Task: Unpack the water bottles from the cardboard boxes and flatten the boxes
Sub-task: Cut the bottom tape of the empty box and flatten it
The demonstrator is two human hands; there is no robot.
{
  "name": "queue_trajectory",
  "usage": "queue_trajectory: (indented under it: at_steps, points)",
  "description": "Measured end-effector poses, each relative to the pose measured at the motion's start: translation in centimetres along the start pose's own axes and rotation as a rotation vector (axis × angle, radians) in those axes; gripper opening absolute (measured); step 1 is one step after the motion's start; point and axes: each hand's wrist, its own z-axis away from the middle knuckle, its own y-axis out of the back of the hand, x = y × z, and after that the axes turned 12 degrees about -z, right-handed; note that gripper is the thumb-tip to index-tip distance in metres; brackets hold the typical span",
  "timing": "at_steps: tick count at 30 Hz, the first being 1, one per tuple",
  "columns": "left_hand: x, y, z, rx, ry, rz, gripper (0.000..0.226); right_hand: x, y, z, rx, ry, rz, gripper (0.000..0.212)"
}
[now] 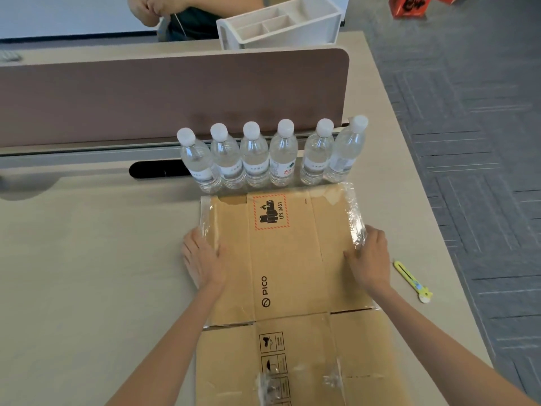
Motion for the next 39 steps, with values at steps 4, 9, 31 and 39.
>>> queue_trajectory:
  at_steps: [4,9,31,39]
  points:
    - [-0.2,-0.5,3.9,-0.072,-0.31,-0.097,0.064,1.0,-0.1,3.1,-0.07,0.255,0.268,0.07]
    - [-1.3,-1.8,9.9,-0.105,-0.602,-0.221,0.055,2.9,-0.9,7.7,-0.202,0.43,0.371,0.054]
    - [-7.1,-3.3,21.9,-0.087,-0.677,-0.369,0.058,9.4,-2.6,20.2,-0.289,0.557,0.412,0.059]
    - [-7.2,-3.2,21.9,-0.08,-0.683,-0.37,0.059,9.2,-2.5,20.3,-0.277,0.555,0.393,0.059]
